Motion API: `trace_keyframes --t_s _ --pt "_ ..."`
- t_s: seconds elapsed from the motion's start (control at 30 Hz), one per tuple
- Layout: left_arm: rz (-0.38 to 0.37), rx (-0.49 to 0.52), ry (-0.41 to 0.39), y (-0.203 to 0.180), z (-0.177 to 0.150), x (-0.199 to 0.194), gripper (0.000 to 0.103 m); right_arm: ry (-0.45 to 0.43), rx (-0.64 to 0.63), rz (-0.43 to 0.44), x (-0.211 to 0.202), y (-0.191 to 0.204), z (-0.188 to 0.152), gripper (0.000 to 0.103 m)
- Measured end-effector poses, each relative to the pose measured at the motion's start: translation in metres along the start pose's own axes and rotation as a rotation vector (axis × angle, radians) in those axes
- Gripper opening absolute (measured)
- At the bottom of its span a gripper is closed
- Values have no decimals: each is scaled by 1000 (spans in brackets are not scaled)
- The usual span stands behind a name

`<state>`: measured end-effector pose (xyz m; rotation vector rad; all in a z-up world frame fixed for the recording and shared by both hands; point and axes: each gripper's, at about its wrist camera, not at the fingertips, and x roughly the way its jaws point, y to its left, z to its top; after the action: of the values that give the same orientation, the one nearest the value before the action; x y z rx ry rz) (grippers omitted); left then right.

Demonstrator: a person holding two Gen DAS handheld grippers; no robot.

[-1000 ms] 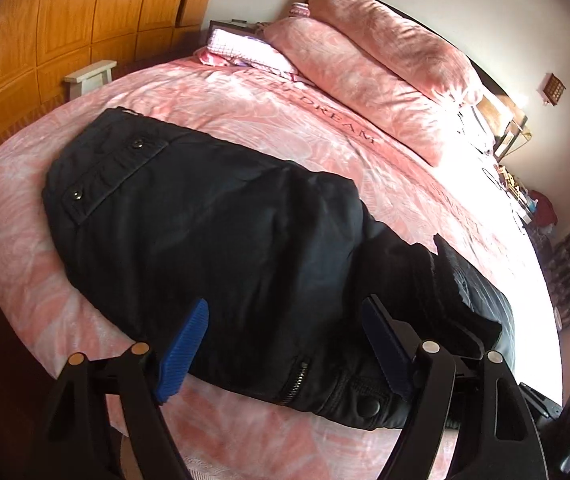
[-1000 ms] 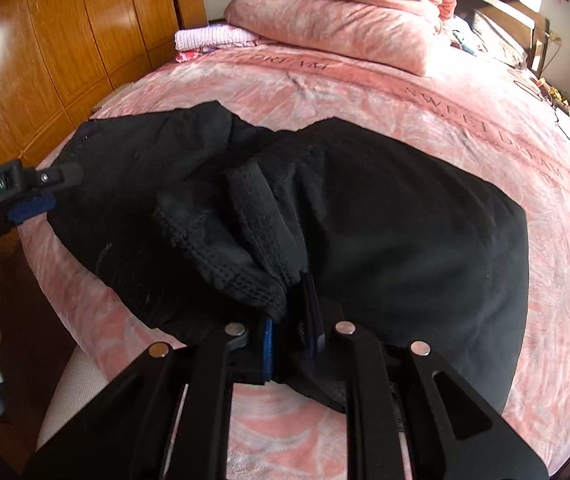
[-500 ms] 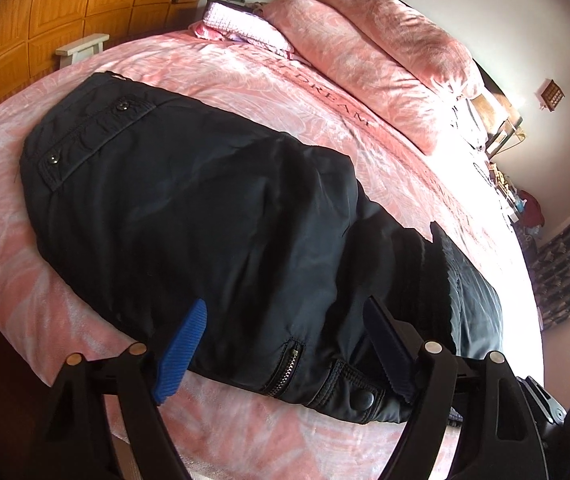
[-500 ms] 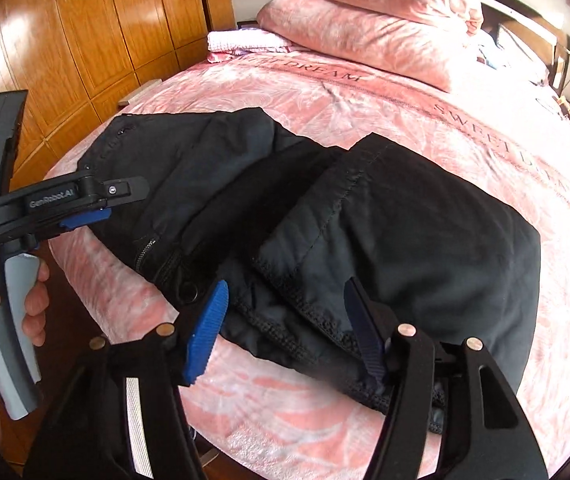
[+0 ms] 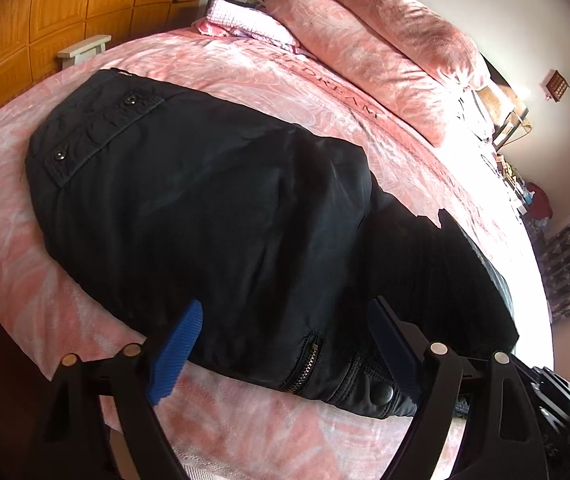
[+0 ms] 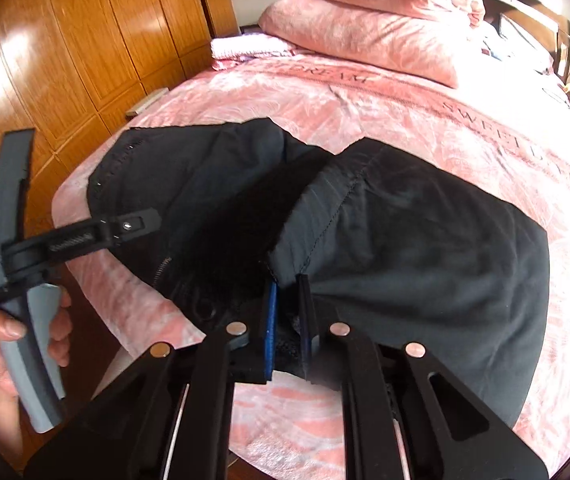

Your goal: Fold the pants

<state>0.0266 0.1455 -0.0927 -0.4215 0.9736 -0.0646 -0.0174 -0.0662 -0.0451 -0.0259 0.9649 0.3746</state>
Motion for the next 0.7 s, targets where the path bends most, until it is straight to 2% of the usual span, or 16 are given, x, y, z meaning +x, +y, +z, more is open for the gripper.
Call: trace_keyframes --t_s 0.13,0.3,0.4,0.5,0.53,0.7 --pt "2 -11 5 2 -2 0 85 15 -14 66 1 10 2 9" --pt "13 -11 13 2 -5 2 86 121 -23 68 49 18 -8 10" --pt "16 -12 25 0 -7 5 86 130 -25 63 60 18 -11 11" --pt "17 -4 34 -3 -9 7 86 133 -29 88 56 16 -11 24" --pt "15 0 37 -5 -9 8 86 136 -24 105 53 15 -11 38" --pt "15 23 38 -13 -10 6 87 85 40 140 19 -2 -14 40"
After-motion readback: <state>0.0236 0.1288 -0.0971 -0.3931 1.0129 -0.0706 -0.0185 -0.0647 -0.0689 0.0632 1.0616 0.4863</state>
